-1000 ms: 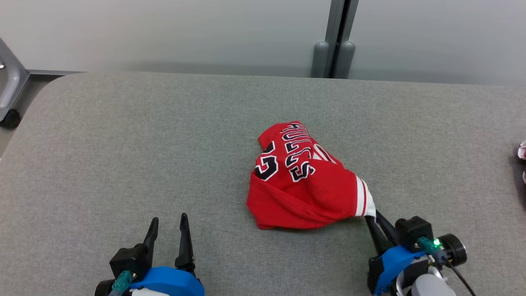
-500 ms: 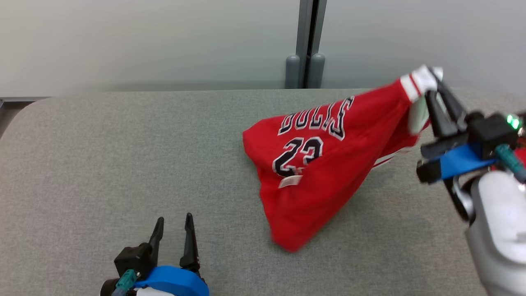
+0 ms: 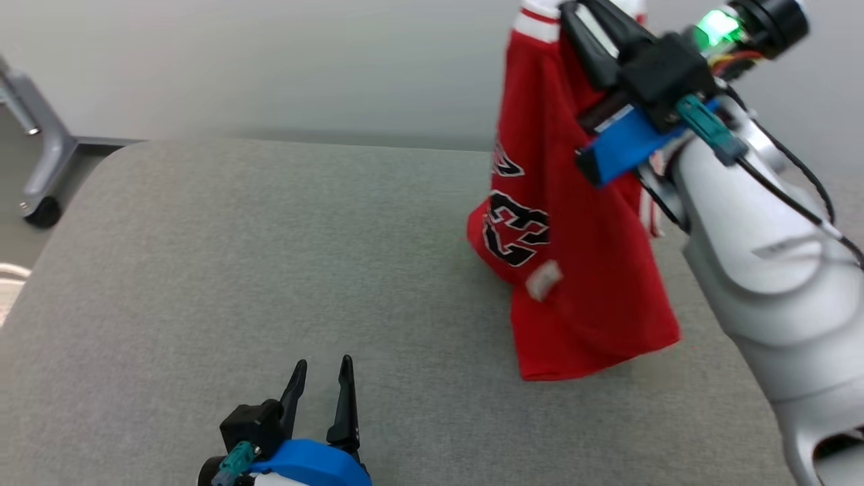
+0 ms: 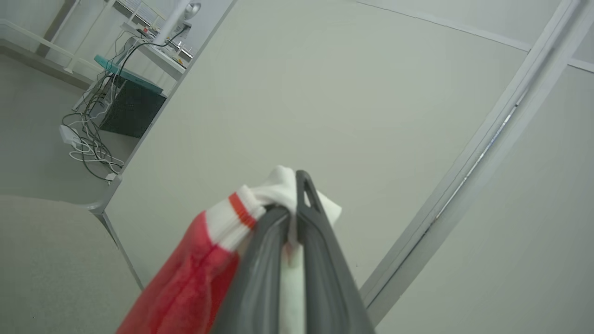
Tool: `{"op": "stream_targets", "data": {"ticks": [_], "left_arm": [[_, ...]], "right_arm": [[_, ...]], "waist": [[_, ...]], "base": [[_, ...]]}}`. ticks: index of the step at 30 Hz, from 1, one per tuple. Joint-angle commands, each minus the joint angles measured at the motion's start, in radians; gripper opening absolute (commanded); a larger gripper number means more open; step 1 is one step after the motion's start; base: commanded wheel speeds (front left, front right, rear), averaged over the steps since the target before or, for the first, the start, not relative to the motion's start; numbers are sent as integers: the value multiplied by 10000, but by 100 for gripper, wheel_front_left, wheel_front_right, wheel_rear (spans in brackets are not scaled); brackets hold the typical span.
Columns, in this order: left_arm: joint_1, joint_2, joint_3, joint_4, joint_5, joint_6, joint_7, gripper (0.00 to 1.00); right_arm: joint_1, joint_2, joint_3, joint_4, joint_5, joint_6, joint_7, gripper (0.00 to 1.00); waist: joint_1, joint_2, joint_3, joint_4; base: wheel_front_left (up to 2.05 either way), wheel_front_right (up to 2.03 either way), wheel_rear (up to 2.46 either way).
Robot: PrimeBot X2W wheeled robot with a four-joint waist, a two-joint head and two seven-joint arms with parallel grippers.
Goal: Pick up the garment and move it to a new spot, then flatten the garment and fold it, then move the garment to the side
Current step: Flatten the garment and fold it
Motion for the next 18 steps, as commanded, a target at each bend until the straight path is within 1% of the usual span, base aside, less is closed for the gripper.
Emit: {"op": "stream_targets", "data": {"ticks": [1, 5, 9, 11, 14, 18], "left_arm": [[-104, -3, -100, 25, -57, 33, -44, 100], [-22, -3, -131, 119, -98, 40, -44, 100], [87, -5, -9, 126, 10, 57, -46, 100], [140, -5, 124, 109, 71, 69, -46, 100], [107, -7, 203, 98, 161, 0, -43, 100], [-147, -5, 203, 59, 303, -38, -43, 100]], "right_arm": [[-534, 311, 39, 329, 21, -4, -28, 0], [-1389, 905, -678, 1143, -142, -4, -27, 0], [-1381, 1021, -1578, 1820, -641, -4, -25, 0], [-967, 811, -1971, 2295, -903, -4, -24, 0], [-347, 334, -2654, 2999, -1256, -4, -27, 0], [918, -243, -3380, 3895, -1674, -4, -28, 0]], "waist": [[1, -1, 127, 288], [1, -1, 61, 586], [1, -1, -9, 556], [1, -1, -6, 413], [1, -1, 71, 160], [1, -1, 315, -207]], "base": [[0, 0, 0], [0, 0, 0], [0, 0, 0], [0, 0, 0], [0, 0, 0], [0, 0, 0]]}}
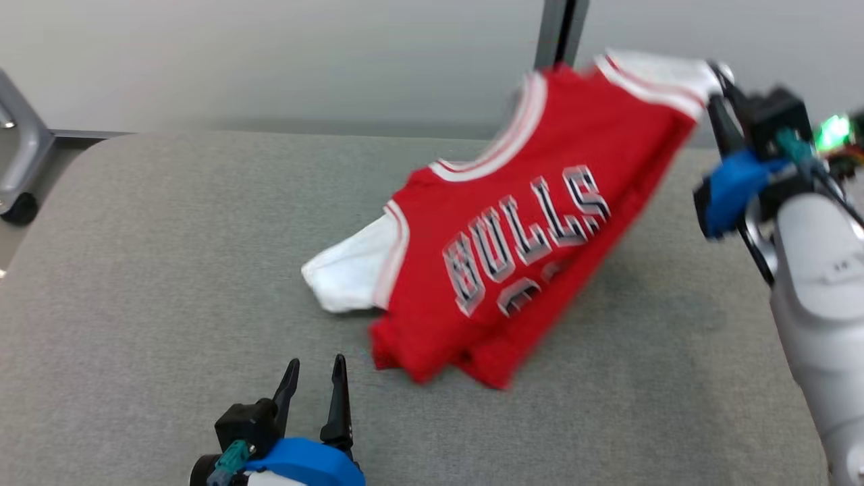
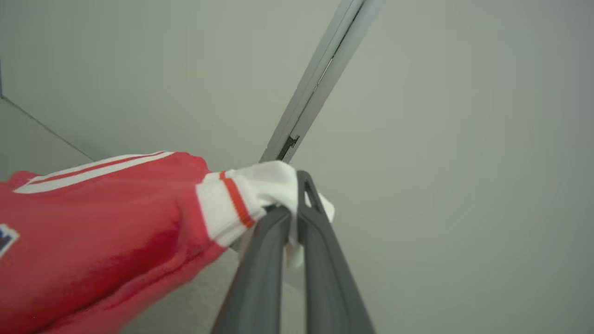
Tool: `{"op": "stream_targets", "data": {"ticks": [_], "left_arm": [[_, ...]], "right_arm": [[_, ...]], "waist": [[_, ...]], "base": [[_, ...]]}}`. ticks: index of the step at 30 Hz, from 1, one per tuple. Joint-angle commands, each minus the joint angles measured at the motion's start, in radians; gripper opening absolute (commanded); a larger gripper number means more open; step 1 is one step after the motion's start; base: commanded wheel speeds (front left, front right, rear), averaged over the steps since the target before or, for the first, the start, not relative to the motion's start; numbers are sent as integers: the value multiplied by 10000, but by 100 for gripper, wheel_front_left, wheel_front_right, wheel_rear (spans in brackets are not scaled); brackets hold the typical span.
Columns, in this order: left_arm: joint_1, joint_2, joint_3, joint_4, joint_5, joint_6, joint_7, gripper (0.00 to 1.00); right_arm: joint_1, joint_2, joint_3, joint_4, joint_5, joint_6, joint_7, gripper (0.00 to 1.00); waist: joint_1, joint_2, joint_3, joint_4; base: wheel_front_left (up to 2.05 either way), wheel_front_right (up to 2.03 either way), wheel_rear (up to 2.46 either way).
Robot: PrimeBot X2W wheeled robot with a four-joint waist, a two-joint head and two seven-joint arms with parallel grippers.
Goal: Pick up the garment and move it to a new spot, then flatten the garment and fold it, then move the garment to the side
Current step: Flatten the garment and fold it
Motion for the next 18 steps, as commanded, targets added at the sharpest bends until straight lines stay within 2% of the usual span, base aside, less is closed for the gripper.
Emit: {"op": "stream_targets", "data": {"ticks": [1, 3, 4, 5, 6, 11, 18], "left_arm": [[-259, -7, 4, 3, 120, -44, -41, 100], [-364, -7, -45, 22, 142, -74, -41, 100], [-429, -7, -76, 10, 156, -75, -42, 100], [-484, -7, -125, 9, 159, -75, -41, 100], [-546, -7, -173, 0, 151, -77, -41, 100], [-661, -6, -330, 1, 149, -125, -41, 100], [-809, -12, -902, -88, 173, -521, -41, 100]], "right_arm": [[713, -159, -250, 318, -175, -4, -28, 0], [1373, -285, -535, 655, -245, -4, -32, 0], [1686, -318, -750, 760, -214, -4, -33, 24], [2006, -315, -915, 818, -183, -4, -35, 67], [2322, -280, -1103, 816, -130, -4, -35, 100], [3445, -54, -1690, 524, -80, -4, -35, 100], [4794, 614, -1969, -892, 390, -4, -33, 100]], "waist": [[0, -1, 113, -155], [0, -1, 228, -306], [0, -1, 287, -376], [0, -1, 337, -432], [0, -1, 381, -498], [0, -1, 460, -723], [0, -1, 528, -1100]], "base": [[0, 0, 0], [0, 0, 0], [0, 0, 0], [0, 0, 0], [0, 0, 0], [0, 0, 0], [0, 0, 0]]}}
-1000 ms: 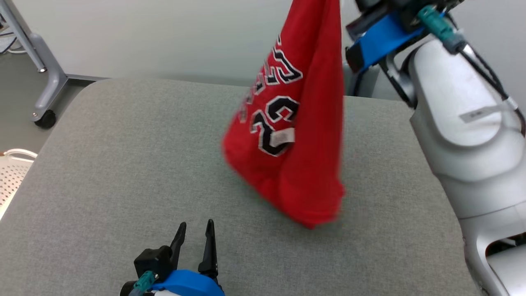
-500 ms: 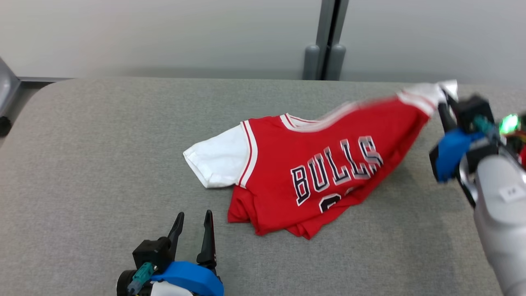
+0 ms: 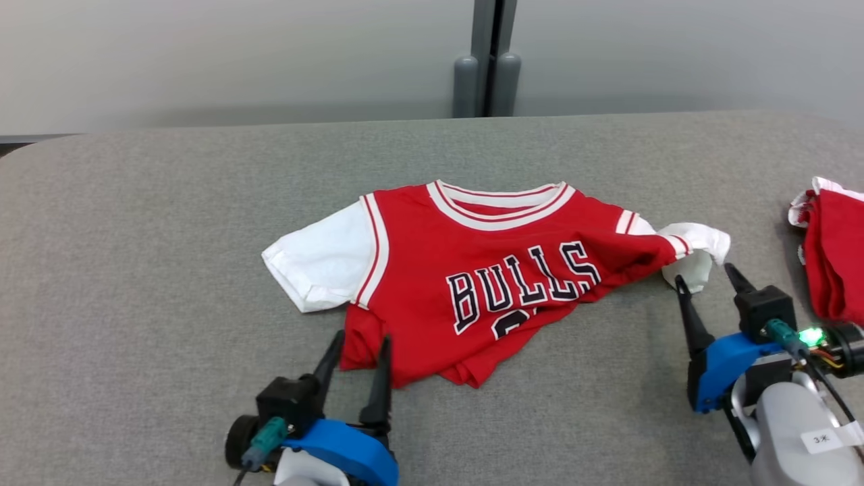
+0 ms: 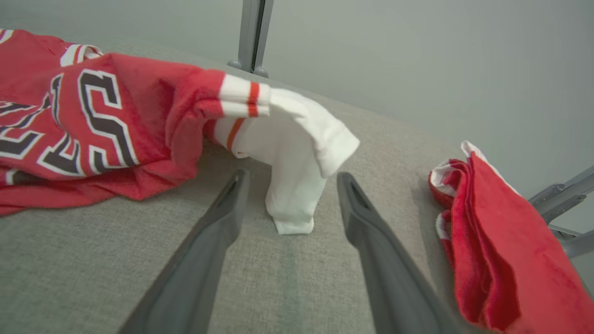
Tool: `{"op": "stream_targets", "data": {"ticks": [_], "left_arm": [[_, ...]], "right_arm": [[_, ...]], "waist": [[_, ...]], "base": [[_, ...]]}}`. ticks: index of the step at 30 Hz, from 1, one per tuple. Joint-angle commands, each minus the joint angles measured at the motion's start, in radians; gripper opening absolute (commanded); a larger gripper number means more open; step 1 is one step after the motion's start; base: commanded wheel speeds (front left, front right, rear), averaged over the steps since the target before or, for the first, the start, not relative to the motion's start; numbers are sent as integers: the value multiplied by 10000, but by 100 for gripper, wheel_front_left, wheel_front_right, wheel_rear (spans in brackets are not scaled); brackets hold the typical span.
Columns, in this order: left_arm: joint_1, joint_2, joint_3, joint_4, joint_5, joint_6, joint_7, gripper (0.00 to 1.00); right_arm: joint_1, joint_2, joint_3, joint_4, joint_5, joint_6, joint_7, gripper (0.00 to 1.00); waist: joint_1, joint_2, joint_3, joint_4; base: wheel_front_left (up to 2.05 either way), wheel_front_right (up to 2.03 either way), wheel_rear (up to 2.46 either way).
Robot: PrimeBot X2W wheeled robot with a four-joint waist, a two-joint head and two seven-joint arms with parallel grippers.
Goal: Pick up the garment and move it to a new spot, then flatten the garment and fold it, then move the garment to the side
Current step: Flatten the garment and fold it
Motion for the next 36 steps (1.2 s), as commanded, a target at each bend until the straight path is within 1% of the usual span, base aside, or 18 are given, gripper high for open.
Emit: {"op": "stream_targets", "data": {"ticks": [1, 4, 6, 10, 14, 17, 22, 23, 28, 30, 31, 32, 33, 34, 36], "left_arm": [[-87, -14, -159, -77, 29, -63, -41, 100], [-159, -5, -656, -167, -57, -245, -39, 100], [-211, -2, -891, -105, -151, -225, -39, 100], [-369, -5, -1064, 273, -258, 234, -35, 100], [-524, -4, -1152, 749, -252, 588, -35, 100], [-631, -7, -1049, 1077, -335, 831, -35, 100], [-661, -7, -821, 1205, -386, 1229, -35, 100], [-638, -8, -776, 1172, -429, 1235, -35, 100], [-627, -10, -904, 1123, -557, 771, -35, 100], [-718, -7, -1032, 1182, -595, 671, -35, 100], [-749, -8, -1067, 1226, -666, 614, -35, 95], [-776, -7, -1119, 1322, -716, 580, -35, 51], [-838, -7, -1185, 1423, -735, 569, -35, 13], [-912, -5, -1184, 1470, -804, 588, -35, 0], [-1040, -7, -1219, 1505, -791, 592, -35, 0]], "right_arm": [[235, 82, 48, -227, 106, -4, -39, 100], [587, 389, 249, -863, 357, -4, -34, 100], [738, 555, 433, -1265, 539, -4, -36, 100], [898, 743, 840, -1762, 849, -4, -36, 100], [926, 830, 1078, -2042, 1036, -4, -36, 100], [938, 815, 1152, -2183, 1144, -4, -36, 100], [1016, 829, 1204, -2352, 1252, -4, -36, 100], [1022, 846, 1228, -2373, 1277, -4, -34, 100], [1009, 868, 1335, -2564, 1374, -4, -36, 100], [990, 879, 1369, -2668, 1446, -4, -36, 100], [995, 889, 1397, -2717, 1458, -4, -34, 100], [1010, 901, 1408, -2799, 1526, -4, -36, 100], [1035, 908, 1431, -2843, 1545, -4, -34, 100], [1058, 917, 1464, -2883, 1556, -4, -36, 100], [1115, 940, 1509, -2945, 1650, -4, -36, 100]], "waist": [[0, -1, -2, -77], [0, -1, 36, -239], [0, -1, 51, -356], [0, -1, 141, -611], [0, -1, 218, -757], [0, -1, 258, -788], [0, -1, 313, -804], [0, -1, 320, -806], [0, -1, 346, -835], [0, -1, 363, -859], [0, -1, 370, -875], [0, -1, 375, -894], [0, -1, 381, -918], [0, -1, 384, -944], [0, -1, 389, -995]], "base": [[0, 0, 0], [0, 0, 0], [0, 0, 0], [0, 0, 0], [0, 0, 0], [0, 0, 0], [0, 0, 0], [0, 0, 0], [0, 0, 0], [0, 0, 0], [0, 0, 0], [0, 0, 0], [0, 0, 0], [0, 0, 0], [0, 0, 0]]}}
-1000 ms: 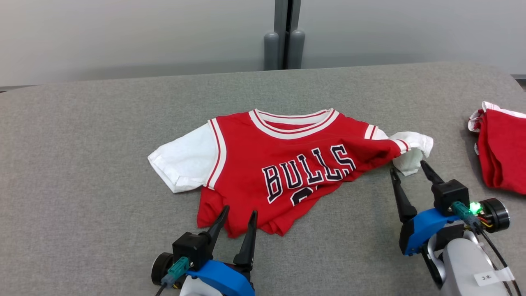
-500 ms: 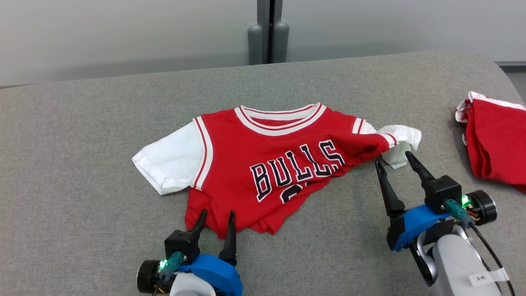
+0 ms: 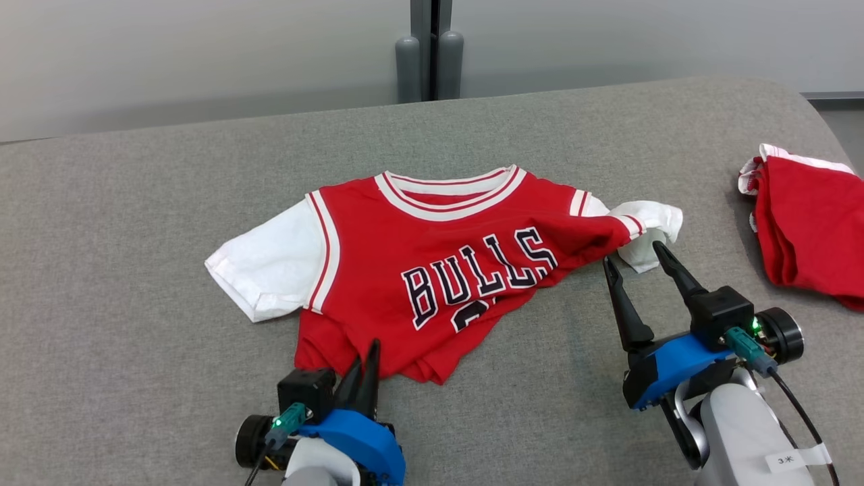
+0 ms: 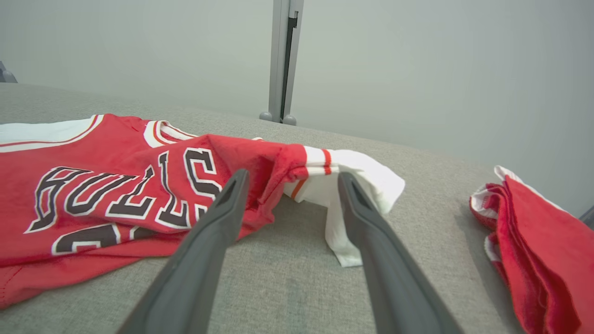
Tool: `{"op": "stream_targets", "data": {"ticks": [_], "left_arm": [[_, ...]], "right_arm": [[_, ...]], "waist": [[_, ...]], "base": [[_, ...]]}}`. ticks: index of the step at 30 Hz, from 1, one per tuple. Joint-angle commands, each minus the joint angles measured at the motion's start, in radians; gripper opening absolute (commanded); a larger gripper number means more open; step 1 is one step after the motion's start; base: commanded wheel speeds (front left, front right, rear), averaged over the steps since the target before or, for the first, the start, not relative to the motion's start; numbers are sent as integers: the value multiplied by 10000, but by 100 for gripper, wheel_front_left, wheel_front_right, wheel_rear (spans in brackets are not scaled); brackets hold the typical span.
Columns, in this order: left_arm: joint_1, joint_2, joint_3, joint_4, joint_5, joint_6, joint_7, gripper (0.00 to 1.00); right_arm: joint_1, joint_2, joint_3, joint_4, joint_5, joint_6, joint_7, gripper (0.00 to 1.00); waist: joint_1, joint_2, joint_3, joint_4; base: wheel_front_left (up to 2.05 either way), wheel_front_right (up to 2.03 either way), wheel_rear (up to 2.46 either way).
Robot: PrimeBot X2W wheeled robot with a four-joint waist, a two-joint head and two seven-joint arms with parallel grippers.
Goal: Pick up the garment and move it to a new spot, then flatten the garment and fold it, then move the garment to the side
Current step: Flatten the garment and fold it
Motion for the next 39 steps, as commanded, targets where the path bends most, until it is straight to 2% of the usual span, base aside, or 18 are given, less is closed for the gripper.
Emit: {"op": "stream_targets", "data": {"ticks": [1, 7, 13, 18, 26, 33, 34, 35, 39], "left_arm": [[-308, 0, 29, -93, 73, 34, -27, 0], [-585, 3, 596, -783, 685, 157, -27, 0], [-1328, 106, 1318, -1037, 1564, -113, -27, 0], [-2887, 842, 1677, -328, 2292, -553, -29, 0], [-5843, 2345, 1869, 1929, 2753, -1013, 306, 0], [-7258, 3167, 1980, 3264, 2971, -864, 348, 0], [-7369, 3205, 2013, 3440, 2963, -829, 325, 45], [-7461, 3196, 2071, 3633, 2897, -785, 318, 100], [-7584, 2883, 2206, 4118, 2637, -624, 204, 100]], "right_arm": [[211, 27, 33, -79, 64, -4, -30, 100], [317, 78, 28, -247, 241, -4, -30, 100], [419, 144, -40, -385, 405, -4, -30, 100], [455, 220, 76, -791, 636, -4, -28, 100], [257, 292, 948, -1729, 1431, -2, -28, 100], [3, 299, 1334, -2131, 1890, -2, -30, 100], [-43, 302, 1353, -2155, 1952, -2, -30, 100], [-71, 304, 1363, -2178, 1988, -2, -30, 100], [24, 303, 1205, -2163, 2069, -2, -30, 100]], "waist": [[0, -1, 3, -33], [0, -1, 16, -122], [0, -1, 40, -213], [0, -1, 236, -430], [0, -1, 1207, -1520], [0, -1, 2095, -2375], [0, -1, 2172, -2443], [0, -1, 2229, -2482], [0, -1, 2172, -2366]], "base": [[0, 0, 0], [0, 0, 0], [0, 0, 0], [0, 0, 0], [0, 0, 0], [0, 0, 0], [0, 0, 0], [0, 0, 0], [0, 0, 0]]}}
